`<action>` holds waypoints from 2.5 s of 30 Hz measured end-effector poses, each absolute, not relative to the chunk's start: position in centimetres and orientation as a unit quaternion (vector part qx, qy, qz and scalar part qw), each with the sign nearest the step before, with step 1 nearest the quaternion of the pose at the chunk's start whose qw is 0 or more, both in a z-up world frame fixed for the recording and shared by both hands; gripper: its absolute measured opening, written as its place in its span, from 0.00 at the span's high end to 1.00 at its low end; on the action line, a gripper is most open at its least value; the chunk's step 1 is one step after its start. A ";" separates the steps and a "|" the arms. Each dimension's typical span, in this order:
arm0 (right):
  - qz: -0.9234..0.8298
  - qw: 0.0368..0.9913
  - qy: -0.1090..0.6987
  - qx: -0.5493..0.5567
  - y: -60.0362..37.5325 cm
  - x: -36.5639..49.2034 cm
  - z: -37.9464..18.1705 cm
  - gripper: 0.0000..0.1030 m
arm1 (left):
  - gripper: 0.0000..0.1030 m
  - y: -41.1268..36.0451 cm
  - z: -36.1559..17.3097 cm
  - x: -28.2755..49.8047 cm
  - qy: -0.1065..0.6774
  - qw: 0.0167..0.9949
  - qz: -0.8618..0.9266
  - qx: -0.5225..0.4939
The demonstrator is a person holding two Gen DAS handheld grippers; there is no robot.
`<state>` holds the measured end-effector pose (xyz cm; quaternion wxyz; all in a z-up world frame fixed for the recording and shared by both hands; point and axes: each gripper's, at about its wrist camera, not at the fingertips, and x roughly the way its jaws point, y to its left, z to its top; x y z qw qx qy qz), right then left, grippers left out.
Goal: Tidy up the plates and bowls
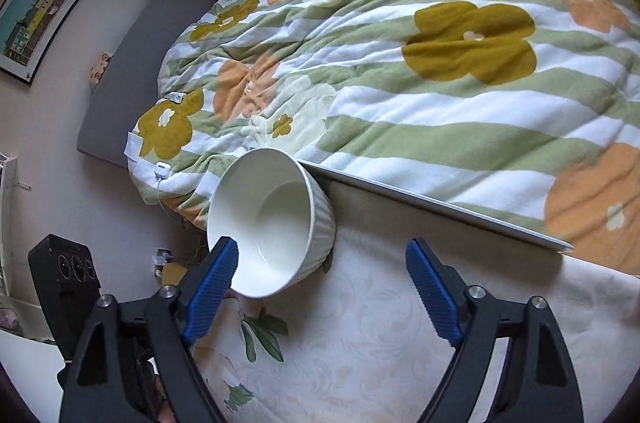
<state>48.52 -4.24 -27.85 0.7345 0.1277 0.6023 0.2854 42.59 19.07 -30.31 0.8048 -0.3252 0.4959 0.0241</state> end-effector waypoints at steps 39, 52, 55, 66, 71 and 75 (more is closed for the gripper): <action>0.310 0.790 0.511 0.137 -12.3 36.7 -18.3 0.80 | 0.79 8.9 -17.1 32.7 0.418 0.882 -0.005 -0.217; 0.257 0.823 0.486 0.141 -28.5 24.3 -14.4 0.80 | 0.79 -7.6 -13.7 20.8 0.409 0.887 -0.073 -0.202; 0.233 0.826 0.492 0.148 -32.0 22.6 -15.0 0.80 | 0.79 -11.0 -14.4 19.6 0.428 0.874 -0.109 -0.202; 0.132 0.819 0.526 0.188 -41.6 17.9 -18.8 0.80 | 0.79 -21.3 -18.8 18.7 0.507 0.830 -0.186 -0.139; 0.106 0.809 0.545 0.195 -42.8 17.2 -21.1 0.80 | 0.79 -23.7 -21.4 19.3 0.548 0.808 -0.192 -0.102; 0.097 0.808 0.544 0.202 -43.3 17.0 -22.6 0.80 | 0.79 -24.2 -22.9 19.8 0.565 0.799 -0.192 -0.073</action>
